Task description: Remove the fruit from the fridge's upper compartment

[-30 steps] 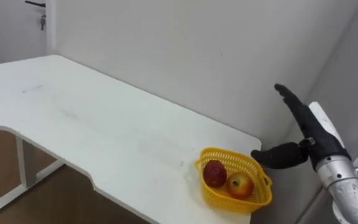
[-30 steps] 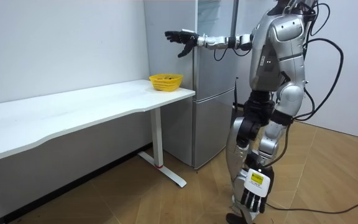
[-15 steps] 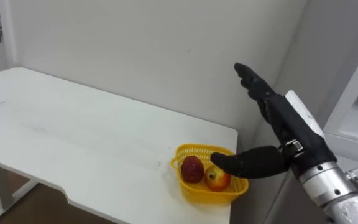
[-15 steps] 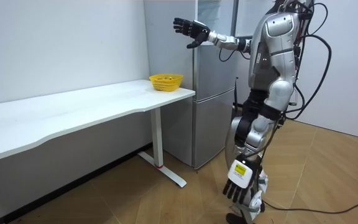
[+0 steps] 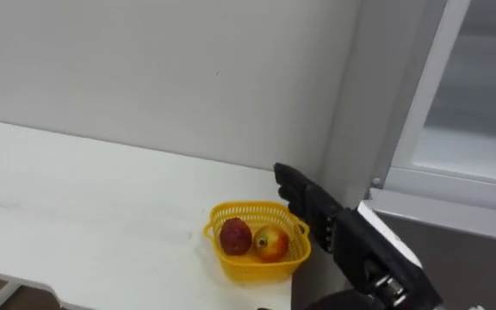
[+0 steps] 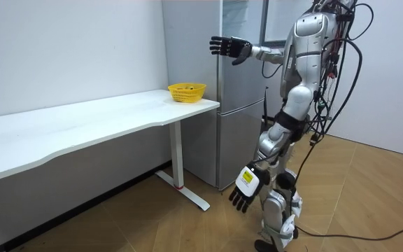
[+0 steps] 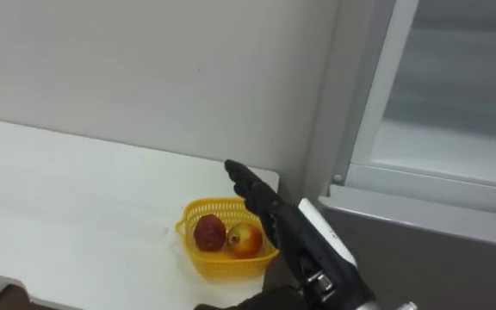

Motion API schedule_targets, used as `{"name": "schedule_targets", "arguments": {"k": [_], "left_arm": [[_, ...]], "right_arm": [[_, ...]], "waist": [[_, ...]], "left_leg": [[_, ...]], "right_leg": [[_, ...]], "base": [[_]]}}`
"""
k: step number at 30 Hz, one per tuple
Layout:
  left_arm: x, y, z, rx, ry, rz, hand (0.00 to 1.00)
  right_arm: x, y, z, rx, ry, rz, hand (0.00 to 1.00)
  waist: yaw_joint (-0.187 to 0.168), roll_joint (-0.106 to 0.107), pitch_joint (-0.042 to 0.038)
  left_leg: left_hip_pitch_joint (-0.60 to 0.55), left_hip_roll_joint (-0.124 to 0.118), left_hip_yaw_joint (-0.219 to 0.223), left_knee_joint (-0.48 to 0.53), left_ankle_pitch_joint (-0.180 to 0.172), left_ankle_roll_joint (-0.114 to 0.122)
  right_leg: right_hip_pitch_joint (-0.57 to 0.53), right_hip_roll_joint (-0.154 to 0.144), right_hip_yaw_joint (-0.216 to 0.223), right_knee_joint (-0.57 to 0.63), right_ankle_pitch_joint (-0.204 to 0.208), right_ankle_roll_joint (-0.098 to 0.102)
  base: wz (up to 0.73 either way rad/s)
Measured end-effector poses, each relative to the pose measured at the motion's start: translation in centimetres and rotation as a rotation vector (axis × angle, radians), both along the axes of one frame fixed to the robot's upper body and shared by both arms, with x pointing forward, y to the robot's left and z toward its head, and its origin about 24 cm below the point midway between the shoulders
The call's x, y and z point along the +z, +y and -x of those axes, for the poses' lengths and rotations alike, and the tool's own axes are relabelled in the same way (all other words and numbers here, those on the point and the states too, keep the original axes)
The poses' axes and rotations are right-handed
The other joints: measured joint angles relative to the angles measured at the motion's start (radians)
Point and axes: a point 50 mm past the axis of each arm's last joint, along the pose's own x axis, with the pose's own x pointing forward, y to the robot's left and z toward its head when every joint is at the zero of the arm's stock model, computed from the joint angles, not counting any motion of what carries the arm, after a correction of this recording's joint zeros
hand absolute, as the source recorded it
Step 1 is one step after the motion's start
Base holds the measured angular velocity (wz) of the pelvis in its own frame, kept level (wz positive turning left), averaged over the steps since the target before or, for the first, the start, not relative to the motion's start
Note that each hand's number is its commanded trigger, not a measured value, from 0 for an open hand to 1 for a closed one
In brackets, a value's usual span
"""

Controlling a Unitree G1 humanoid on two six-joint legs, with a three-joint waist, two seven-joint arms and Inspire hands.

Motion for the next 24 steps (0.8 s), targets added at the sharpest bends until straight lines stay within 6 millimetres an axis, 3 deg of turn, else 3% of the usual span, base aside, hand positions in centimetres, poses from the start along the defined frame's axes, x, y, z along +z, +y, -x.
{"name": "schedule_targets", "arguments": {"k": [3, 7, 10, 15, 24], "left_arm": [[-0.2, -0.5, 1.0, 0.01, 0.027, 0.014, 0.0], [-0.5, -0.9, 1.3, 0.015, 0.039, 0.032, 0.0], [-0.6, -1.0, 1.2, 0.018, 0.031, 0.042, 0.0], [-0.6, -1.1, 2.2, 0.046, 0.026, 0.043, 0.0], [-0.5, -0.7, 3.3, 0.09, 0.033, 0.017, 0.0]], "right_arm": [[0.7, -0.2, 0.8, -0.034, -0.044, -0.038, 0.0], [1.7, -0.6, 1.1, -0.103, -0.126, -0.072, 0.0], [2.9, -1.4, 1.7, -0.198, -0.215, -0.102, 0.0], [5.5, -4.6, 2.8, -0.472, -0.428, -0.16, 0.0], [6.2, -8.8, 4.3, -0.817, -0.534, -0.258, 0.0]], "waist": [[-0.015, 0.025, -0.0029], [-0.053, 0.043, -0.0033], [-0.062, 0.045, -0.003], [-0.094, 0.045, -0.003], [-0.143, 0.049, -0.0036]], "left_leg": [[0.0, 0.002, 0.014, -0.004, 0.0, 0.0], [0.0, 0.002, 0.019, -0.004, 0.0, 0.0], [0.006, 0.003, 0.029, -0.006, 0.0, 0.0], [0.022, 0.003, 0.053, -0.014, 0.0, 0.0], [0.023, 0.004, 0.078, -0.021, 0.0, 0.0]], "right_leg": [[-0.012, 0.003, 0.014, 0.012, 0.0, 0.0], [-0.014, 0.004, 0.017, 0.012, 0.0, 0.0], [-0.012, 0.007, 0.027, 0.012, 0.0, 0.0], [-0.004, 0.014, 0.045, 0.012, 0.0, 0.0], [-0.023, 0.015, 0.062, 0.028, -0.001, -0.001]], "base": [[-0.15], [-0.06], [-0.09], [-0.1], [-0.09]]}}
